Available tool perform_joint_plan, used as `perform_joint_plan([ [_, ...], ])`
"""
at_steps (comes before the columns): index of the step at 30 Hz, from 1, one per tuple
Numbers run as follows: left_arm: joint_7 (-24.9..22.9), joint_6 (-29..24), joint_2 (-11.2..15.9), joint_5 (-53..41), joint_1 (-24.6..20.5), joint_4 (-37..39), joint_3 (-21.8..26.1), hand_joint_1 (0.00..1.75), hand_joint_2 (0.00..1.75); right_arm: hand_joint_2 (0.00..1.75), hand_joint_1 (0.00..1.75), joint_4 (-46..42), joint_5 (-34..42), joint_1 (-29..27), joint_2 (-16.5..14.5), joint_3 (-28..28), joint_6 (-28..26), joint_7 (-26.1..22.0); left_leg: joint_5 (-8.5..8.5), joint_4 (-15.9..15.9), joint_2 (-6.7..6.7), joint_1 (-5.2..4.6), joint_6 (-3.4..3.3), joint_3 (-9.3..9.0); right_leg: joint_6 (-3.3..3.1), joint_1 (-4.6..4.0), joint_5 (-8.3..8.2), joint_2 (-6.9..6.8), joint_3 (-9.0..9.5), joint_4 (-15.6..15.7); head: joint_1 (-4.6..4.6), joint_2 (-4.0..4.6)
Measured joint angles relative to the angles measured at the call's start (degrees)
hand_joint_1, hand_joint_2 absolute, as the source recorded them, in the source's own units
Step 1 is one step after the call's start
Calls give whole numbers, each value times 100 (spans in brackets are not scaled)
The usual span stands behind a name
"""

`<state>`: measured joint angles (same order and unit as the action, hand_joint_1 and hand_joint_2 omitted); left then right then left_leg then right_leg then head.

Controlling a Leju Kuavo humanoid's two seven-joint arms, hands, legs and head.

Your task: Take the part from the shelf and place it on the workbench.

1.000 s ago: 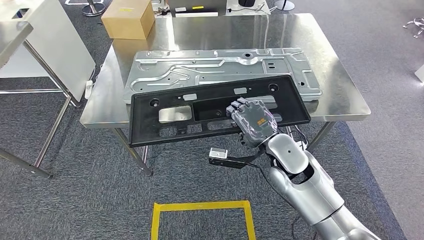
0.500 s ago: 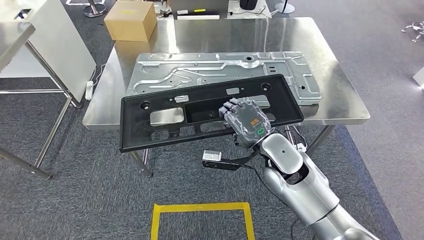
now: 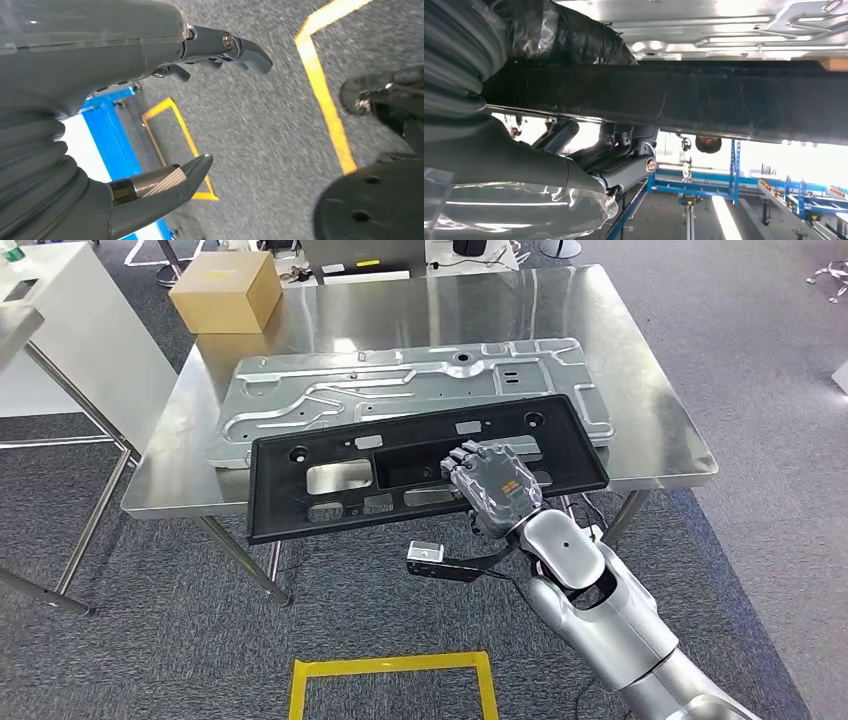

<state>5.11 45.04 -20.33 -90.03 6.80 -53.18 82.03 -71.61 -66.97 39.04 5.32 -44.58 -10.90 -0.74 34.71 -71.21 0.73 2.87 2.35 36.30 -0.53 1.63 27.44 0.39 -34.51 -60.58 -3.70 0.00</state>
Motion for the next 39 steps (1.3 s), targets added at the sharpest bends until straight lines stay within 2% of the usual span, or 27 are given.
perform_joint_plan([
  [1, 0, -2, 0, 0, 4, 0, 0, 0, 175, 175, 175, 2, 0, -6, -3, -1, 1, 0, 57, -354, -7, -32, -38, 255, -25, -36, 28, 9, 27, 0, 3, 0],
  [2, 0, -3, 0, 0, 8, 0, 0, 0, 175, 175, 175, 3, 0, -12, -3, -1, 1, -1, 0, -521, -13, -65, -89, 428, -45, -73, 61, 21, 64, 0, 3, 0],
  [3, 0, -4, 0, -1, 13, 0, 0, 0, 175, 175, 175, 4, 0, -15, -4, -1, 1, -2, -188, -444, -17, -105, -159, 485, -59, -109, 98, 38, 116, 1, 3, 0],
  [5, 0, -4, 2, -2, 22, -1, 0, 0, 175, 175, 175, 3, 0, -12, -5, -1, 1, -4, -737, 233, -45, -211, -350, 315, -74, -159, 183, 63, 233, 14, 1, 0],
  [6, -1, -3, 7, -2, 24, -3, 0, 0, 175, 175, 175, 4, 0, -7, -6, -1, 1, -4, -929, 575, -59, -258, -444, 193, -68, -186, 224, 71, 280, 22, -12, 0],
  [7, -1, -1, 7, -2, 28, -5, 0, 0, 175, 175, 175, 5, 0, -3, -6, -1, 1, -4, -1007, 841, -72, -298, -508, 87, -51, -190, 251, 79, 304, 37, -14, 0],
  [8, -1, 0, 7, -2, 31, -8, 0, 0, 175, 175, 175, 7, 0, -2, -5, -1, 1, -4, -1004, 997, -79, -321, -544, 24, -24, -187, 254, 84, 324, 47, -16, 0],
  [12, -4, -4, 1, -3, 39, -9, -1, 0, 175, 175, 175, 11, 1, 11, -5, -3, -5, -6, -962, 1294, -74, -293, -534, -214, 103, -173, 240, 46, 329, -78, -10, 0],
  [14, -7, -5, -1, -2, 36, -9, -1, 0, 175, 175, 175, 10, 2, 28, -5, -3, -8, -7, -940, 1357, -75, -274, -547, -317, 162, -146, 421, 21, 85, -514, -13, 0],
  [16, -15, -7, -4, -2, 27, -9, -3, 0, 175, 175, 175, 13, 2, 22, -2, -3, -7, -7, -897, 1363, -74, -273, -555, -365, 213, -120, 634, 18, -279, -1054, -13, 0],
  [18, -22, -17, -13, -2, 27, -8, -3, 0, 175, 175, 175, 21, 2, -21, 5, -3, -5, -7, -835, 1361, -75, -268, -543, -430, 253, -94, 670, 11, -562, -1343, -14, 0],
  [19, -25, -24, -17, -2, 29, -7, -3, 0, 175, 175, 175, 25, 2, -42, 9, -3, -5, -7, -791, 1357, -76, -263, -532, -483, 269, -80, 556, 3, -630, -1299, -14, 0],
  [20, -26, -31, -19, -2, 31, -7, -2, 0, 175, 175, 175, 26, 2, -52, 11, -3, -5, -7, -741, 1350, -77, -256, -514, -547, 275, -67, 328, -10, -592, -1049, -14, 0],
  [21, -27, -35, -20, -2, 33, -7, -2, 0, 175, 175, 175, 26, 2, -55, 14, -3, -5, -7, -682, 1342, -76, -249, -490, -615, 273, -56, 36, -29, -493, -669, -15, 0],
  [23, -27, -41, -20, -2, 26, -7, -2, 0, 175, 175, 175, 31, 3, -48, 25, -3, -5, -8, -578, 1321, -75, -247, -422, -698, 216, -80, -267, -64, -319, -80, -15, 1],
  [24, -25, -41, -21, -2, 22, -7, -2, 0, 175, 175, 175, 32, 4, -48, 28, -3, -5, -9, -538, 1323, -72, -249, -383, -709, 167, -99, -310, -70, -288, 44, -12, 1],
  [25, -21, -36, -22, -2, 19, -7, -2, 0, 175, 175, 175, 35, 5, -47, 35, -3, -3, -10, -521, 1316, -68, -254, -346, -723, 111, -120, -267, -68, -282, 63, -8, 1],
  [27, -9, -16, -24, -2, 17, -7, -2, 0, 175, 175, 175, 34, 10, -40, 40, -3, 3, -12, -500, 1293, -62, -254, -289, -764, 9, -114, -282, -51, -211, 110, -4, 0],
  [29, 7, 13, -24, -2, 14, -7, -2, 0, 175, 175, 175, 34, 22, -13, 42, -2, 14, -11, -474, 969, -65, -238, -246, -648, -68, -92, -252, -43, -86, 169, 1, 0],
  [30, 12, 26, -24, -2, 11, -7, -2, 0, 175, 175, 175, 34, 32, -1, 38, -2, 20, -11, -410, 658, -67, -227, -219, -476, -94, -85, -228, -41, -27, 196, 6, 0],
  [32, 19, 41, -24, -2, 10, -7, -2, 0, 175, 175, 175, 43, 43, 2, 29, -4, 33, -11, -143, -58, -67, -217, -171, 10, -113, -85, -156, -36, 58, 214, 13, 0],
  [33, 19, 44, -24, -2, 13, -7, -1, 0, 175, 175, 175, 53, 47, -6, 26, -7, 39, -11, -24, -275, -66, -215, -154, 213, -111, -85, -111, -33, 108, 214, 11, 0],
  [34, 20, 45, -24, -2, 18, -7, -1, 0, 175, 175, 175, 66, 47, -14, 22, -11, 44, -11, 7, -332, -65, -213, -147, 342, -105, -85, -60, -29, 168, 213, 11, 0],
  [35, 20, 45, -24, -2, 23, -7, 1, 0, 175, 175, 175, 79, 46, -19, 15, -15, 46, -11, -101, -190, -65, -212, -152, 374, -95, -85, -8, -25, 240, 213, 11, 0],
  [36, 19, 43, -24, -2, 27, -7, 4, 0, 175, 175, 175, 91, 46, -20, -1, -20, 49, -11, -337, 110, -64, -211, -165, 326, -81, -84, 48, -21, 315, 213, 11, 0],
  [37, 17, 40, -24, -2, 30, -7, 9, 0, 175, 175, 175, 103, 46, -18, -21, -23, 50, -11, -668, 502, -64, -211, -191, 239, -61, -84, 106, -18, 375, 214, 10, 0],
  [39, 8, 33, -24, -3, 29, -6, 21, 0, 175, 175, 175, 131, 52, -11, -64, -28, 52, -11, -1061, 1075, -63, -237, -253, 109, 5, -96, 206, -4, 467, 209, 9, 0],
])
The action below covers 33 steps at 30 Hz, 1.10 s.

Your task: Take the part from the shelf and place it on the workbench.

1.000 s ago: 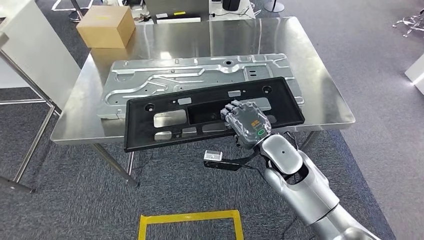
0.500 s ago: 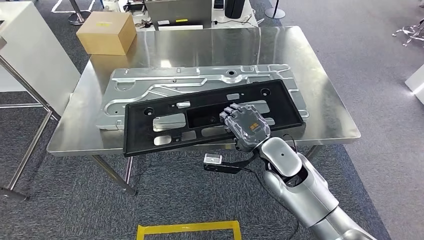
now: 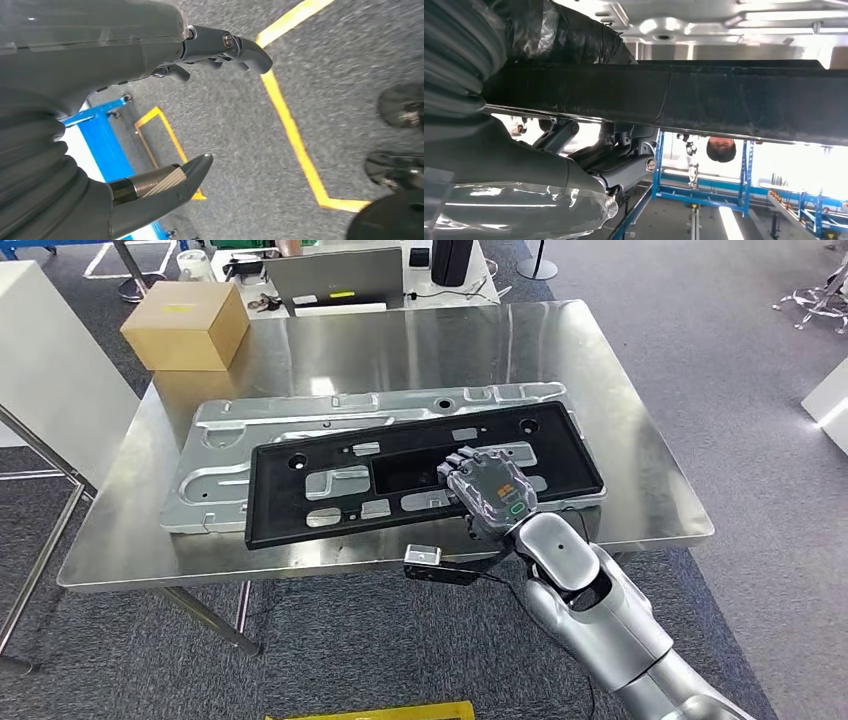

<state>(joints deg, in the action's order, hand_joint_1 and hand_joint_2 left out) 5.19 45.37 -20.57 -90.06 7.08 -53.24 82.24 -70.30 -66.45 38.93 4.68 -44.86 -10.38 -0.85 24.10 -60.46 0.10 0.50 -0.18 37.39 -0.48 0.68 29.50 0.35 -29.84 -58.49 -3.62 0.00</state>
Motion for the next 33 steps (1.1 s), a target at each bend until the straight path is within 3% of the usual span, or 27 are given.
perform_joint_plan([
  [1, -10, -5, 0, 0, -2, 1, 4, 0, 175, 175, 175, 17, 3, 1, -15, -3, -5, 0, -76, 122, -2, -12, -36, -24, 40, -7, 31, 6, 25, -4, -1, 0],
  [3, -41, -19, -1, 0, -9, 1, 7, 0, 175, 175, 175, 50, 4, -3, -39, -9, -26, -8, -59, 149, -11, -19, -104, -65, 107, -16, 45, 9, 55, -29, -1, 0],
  [5, -81, -32, 1, 0, -19, -1, 18, 0, 175, 175, 175, 89, -37, -12, -82, -15, -63, -11, -43, 179, -20, -6, -176, -143, 147, -6, 50, 0, -53, -284, -3, 0],
  [7, -140, -62, 19, 1, -44, 1, 44, 0, 175, 175, 175, 152, -114, -26, -159, -23, -131, 1, 12, 196, -24, -9, -237, -222, 178, 4, 218, -8, -425, -898, -5, 0],
  [9, -204, -128, 57, 1, -79, 30, 75, 0, 175, 175, 175, 258, -197, -71, -261, -46, -204, 15, 84, 196, -27, -29, -267, -286, 195, 2, 512, -8, -893, -1529, -5, 0],
  [10, -228, -166, 82, 1, -93, 59, 90, 0, 175, 175, 175, 317, -234, -104, -313, -62, -225, 22, 125, 196, -32, -42, -273, -331, 189, -1, 568, -9, -1046, -1656, -5, 0],
  [11, -245, -198, 110, 1, -103, 92, 102, 0, 175, 175, 175, 372, -260, -133, -361, -78, -237, 28, 169, 196, -39, -59, -277, -388, 166, -12, 494, -9, -1103, -1588, -5, 0],
  [14, -268, -274, 188, 1, -126, 209, 123, 0, 175, 175, 175, 504, -284, -156, -481, -107, -270, 31, 306, 200, -51, -114, -275, -579, -25, -101, -262, -21, -835, -565, 3, 0],
  [15, -266, -306, 215, 1, -138, 264, 131, 0, 175, 175, 175, 547, -283, -146, -513, -112, -293, 27, 342, 210, -52, -120, -260, -619, -81, -135, -409, -22, -748, -280, 7, 0],
  [17, -251, -384, 263, 1, -162, 387, 142, 0, 175, 175, 175, 627, -282, -128, -554, -114, -334, 21, 363, 227, -51, -118, -204, -679, -146, -176, -462, -16, -668, -52, 19, 0],
  [20, -219, -444, 336, 1, -170, 509, 145, 0, 175, 175, 175, 709, -274, -111, -575, -115, -341, 17, 394, 86, -46, -114, -110, -717, -188, -122, -501, -10, -456, 107, 25, 0],
  [21, -208, -449, 356, 1, -172, 535, 145, 0, 175, 175, 175, 725, -268, -99, -578, -115, -340, 17, 472, -98, -46, -102, -77, -638, -196, -92, -498, -13, -384, 137, 32, 0],
  [23, -178, -444, 376, 1, -171, 569, 145, 0, 175, 175, 175, 752, -260, -85, -579, -115, -337, 16, 732, -739, -45, -49, 1, -265, -198, -60, -449, -18, -294, 163, 47, 0],
  [25, -155, -425, 390, 1, -157, 580, 145, 0, 175, 175, 175, 781, -257, -111, -575, -115, -333, 14, 950, -1260, -42, 19, 84, 138, -160, -28, -376, -14, -229, 160, 49, 0],
  [26, -151, -414, 400, 1, -148, 584, 145, 0, 175, 175, 175, 800, -257, -130, -573, -115, -333, 13, 910, -1263, -41, 54, 127, 224, -130, -5, -331, -10, -187, 153, 49, 0],
  [27, -150, -406, 410, 1, -140, 586, 145, 0, 175, 175, 175, 816, -257, -146, -571, -115, -334, 11, 736, -1064, -38, 90, 168, 210, -93, 24, -281, -5, -134, 142, 50, 0],
  [29, -150, -396, 427, 1, -129, 592, 145, 0, 175, 175, 175, 839, -257, -157, -569, -115, -336, 10, 203, -333, -37, 158, 259, 3, 0, 75, -165, 4, -36, 101, 52, 0],
  [31, -149, -386, 433, 1, -124, 610, 145, 0, 175, 175, 175, 858, -255, -151, -567, -114, -339, 10, 28, 104, -34, 167, 221, -130, 103, 81, -66, 19, -1, 61, 62, 0],
  [33, -149, -368, 437, 0, -115, 625, 143, 0, 175, 175, 175, 879, -251, -154, -559, -113, -344, 5, 94, 132, -35, 144, 78, -147, 199, 68, -32, 31, 20, 31, 70, 0],
])
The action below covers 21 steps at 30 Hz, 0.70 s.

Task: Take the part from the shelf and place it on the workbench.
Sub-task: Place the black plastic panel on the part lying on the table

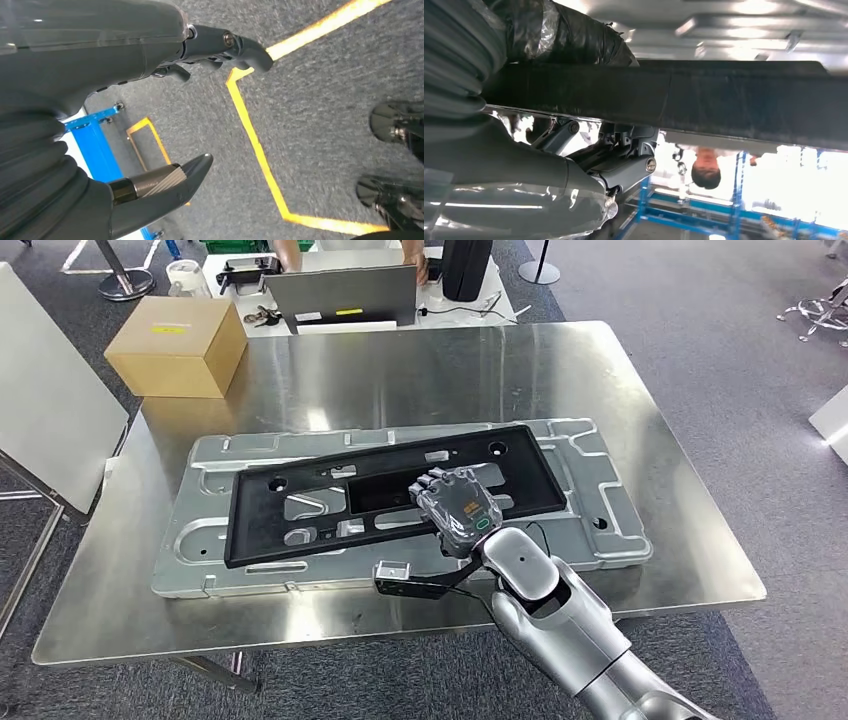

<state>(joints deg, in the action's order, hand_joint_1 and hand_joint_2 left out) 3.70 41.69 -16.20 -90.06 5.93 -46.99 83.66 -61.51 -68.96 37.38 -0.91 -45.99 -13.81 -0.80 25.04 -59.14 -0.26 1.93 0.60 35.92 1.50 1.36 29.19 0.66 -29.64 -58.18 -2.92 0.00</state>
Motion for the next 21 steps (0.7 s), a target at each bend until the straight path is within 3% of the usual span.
perform_joint_plan([
  [2, 1, 27, 5, -2, 15, 1, -2, 0, 175, 175, 175, 9, 4, -1, 11, 3, -4, -6, -25, 8, -7, -1, -102, -68, 59, 17, 10, -16, -19, -132, -2, 0],
  [3, 2, 41, 8, -2, 20, 0, -2, 0, 175, 175, 175, 11, 7, 10, 17, 7, -7, -7, -10, 15, -7, -8, -141, -109, 70, 26, 49, -30, -115, -318, -2, 0],
  [6, 5, 69, 15, -2, 22, 1, -9, 0, 175, 175, 175, 32, 19, 21, 39, 13, -13, -7, 68, 22, -9, -54, -229, -190, 68, 8, 428, -54, -787, -1358, -6, 0],
  [7, 7, 74, 15, -2, 23, 2, -11, 0, 175, 175, 175, 45, 23, 7, 51, 13, -14, -7, 102, 22, -11, -78, -247, -221, 54, -12, 521, -55, -997, -1610, -6, 0],
  [8, 8, 78, 15, -2, 28, 2, -13, 0, 175, 175, 175, 58, 27, -10, 64, 13, -15, -7, 139, 22, -15, -105, -263, -263, 26, -37, 500, -55, -1120, -1680, -5, 0],
  [9, 10, 81, 15, -1, 32, 1, -13, 0, 175, 175, 175, 71, 33, -24, 77, 13, -19, -7, 179, 23, -18, -137, -276, -318, -20, -69, 341, -54, -1129, -1531, -6, 0],
  [11, 19, 93, 13, 0, 38, 1, -13, 0, 175, 175, 175, 91, 52, -36, 102, 20, -50, -7, 260, 31, -22, -190, -291, -438, -198, -167, -186, -57, -909, -792, -4, 0],
  [12, 25, 105, 7, 1, 38, -1, -13, 0, 175, 175, 175, 103, 65, -39, 115, 30, -82, -7, 291, 42, -26, -206, -288, -489, -288, -218, -334, -60, -804, -474, 9, 0],
  [14, 43, 148, -4, 3, 33, -8, -9, 0, 175, 175, 175, 135, 83, -54, 137, 62, -158, -10, 317, 60, -23, -207, -250, -552, -420, -290, -405, -56, -687, -129, 29, 0],
  [18, 99, 240, -10, 6, 23, -39, 23, 0, 175, 175, 175, 250, 87, -134, 190, 167, -279, -42, 376, 138, -13, -212, -235, -671, -197, -265, -556, -37, -540, 2, 58, 0],
  [20, 125, 302, -15, 4, 5, -70, 65, 0, 175, 175, 175, 307, 88, -162, 205, 203, -311, -54, 394, 174, -11, -207, -228, -715, -230, -271, -519, -31, -531, 3, 64, 0],
  [21, 142, 344, -19, 4, -6, -98, 101, 0, 175, 131, 131, 345, 89, -187, 210, 230, -331, -68, 398, 188, -11, -207, -224, -724, -237, -270, -511, -32, -530, 4, 65, 0],
])
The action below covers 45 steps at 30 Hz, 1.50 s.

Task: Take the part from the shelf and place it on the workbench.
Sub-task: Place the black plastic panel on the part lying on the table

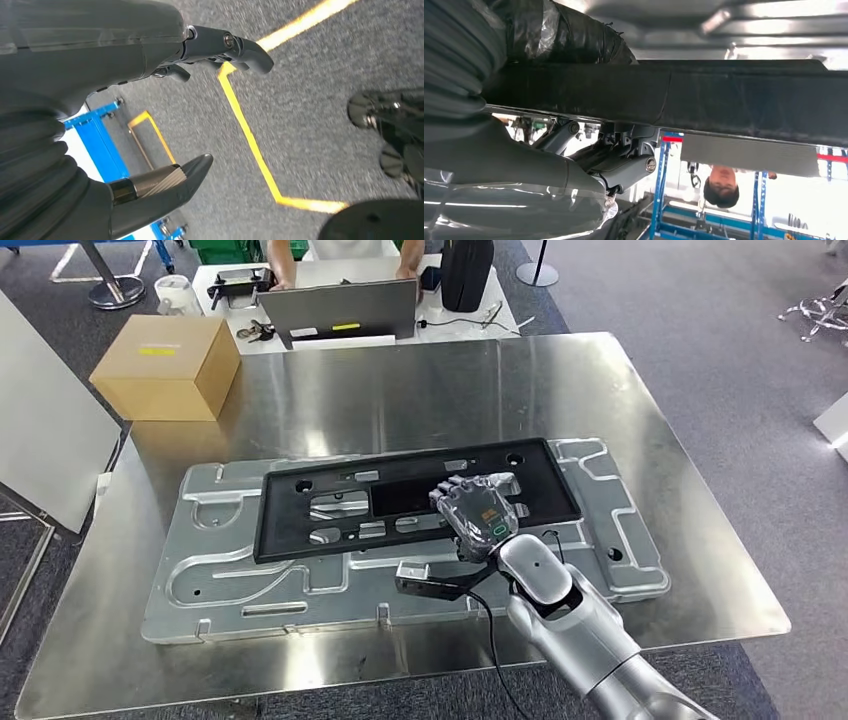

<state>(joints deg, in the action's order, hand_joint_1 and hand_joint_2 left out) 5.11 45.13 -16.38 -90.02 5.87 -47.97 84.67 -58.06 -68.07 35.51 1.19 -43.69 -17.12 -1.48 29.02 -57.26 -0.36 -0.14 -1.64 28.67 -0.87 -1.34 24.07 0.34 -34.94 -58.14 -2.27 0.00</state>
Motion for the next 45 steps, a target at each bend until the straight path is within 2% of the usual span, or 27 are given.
perform_joint_plan([
  [3, 84, 56, -3, -1, -15, -88, 86, 0, 175, 0, 0, 142, -3, -97, 8, 107, -116, -46, 9, 31, 0, -1, 7, -12, -14, 1, 19, -2, 4, 2, 1, 0],
  [10, 129, -211, 204, -1, -49, 147, 90, 0, 175, 0, 0, 404, -23, -124, 13, 344, -214, -128, 15, 64, 0, -1, 23, -17, -34, 1, 32, 1, 17, 1, 1, 0],
  [14, 105, -269, 284, -1, -49, 269, 90, 0, 0, 0, 0, 551, -43, -113, 12, 393, -282, -159, 12, 66, 0, 1, 28, -20, -34, 1, 32, 1, 19, -1, 1, 0],
  [27, 137, -237, 370, -1, -54, 414, 90, 0, 0, 0, 0, 357, -127, -49, 10, 408, -261, -184, 14, 65, 0, 11, 29, -23, -36, 6, 34, 0, 23, 2, -1, 0],
  [34, -96, 157, 302, -1, 5, 259, 90, 0, 0, 0, 0, 73, -84, -168, -3, 406, -307, -349, 19, 65, 1, 10, 32, -23, -36, 8, 39, -1, 26, 3, 0, 0],
  [38, -148, 311, 221, -4, 45, 46, 89, 0, 0, 0, 0, -349, -63, -326, -15, 403, -643, -470, 33, 28, 1, -26, -15, -21, -1, 31, 26, -3, 32, 18, 1, 0],
  [40, -155, 347, 173, -5, 66, -47, 88, 0, 0, 0, 0, -759, -103, -460, -28, 374, -813, -511, -26, 77, 10, -4, -40, -50, 28, 28, 19, -1, 32, 19, 2, 0],
  [41, -156, 357, 145, -5, 72, -88, 87, 0, 0, 0, 0, -980, -138, -525, -32, 349, -880, -519, -73, 120, 20, 18, -61, -69, 55, 26, 63, -1, 13, -24, -1, 0],
  [42, -157, 362, 118, -5, 76, -125, 86, 0, 0, 0, 0, -1190, -175, -580, -33, 316, -930, -523, -111, 164, 30, 42, -82, -78, 87, 31, 178, -1, -47, -162, -2, 0],
  [43, -157, 365, 93, -5, 80, -154, 85, 0, 0, 0, 0, -1368, -202, -631, -33, 281, -962, -522, -139, 192, 41, 64, -97, -80, 122, 49, 353, -3, -160, -421, -4, 0],
  [45, -157, 366, 70, -5, 90, -198, 82, 0, 0, 0, 0, -1619, -231, -733, -29, 219, -987, -520, -147, 189, 46, 70, -106, -55, 192, 117, 731, -5, -488, -1191, -4, 0],
])
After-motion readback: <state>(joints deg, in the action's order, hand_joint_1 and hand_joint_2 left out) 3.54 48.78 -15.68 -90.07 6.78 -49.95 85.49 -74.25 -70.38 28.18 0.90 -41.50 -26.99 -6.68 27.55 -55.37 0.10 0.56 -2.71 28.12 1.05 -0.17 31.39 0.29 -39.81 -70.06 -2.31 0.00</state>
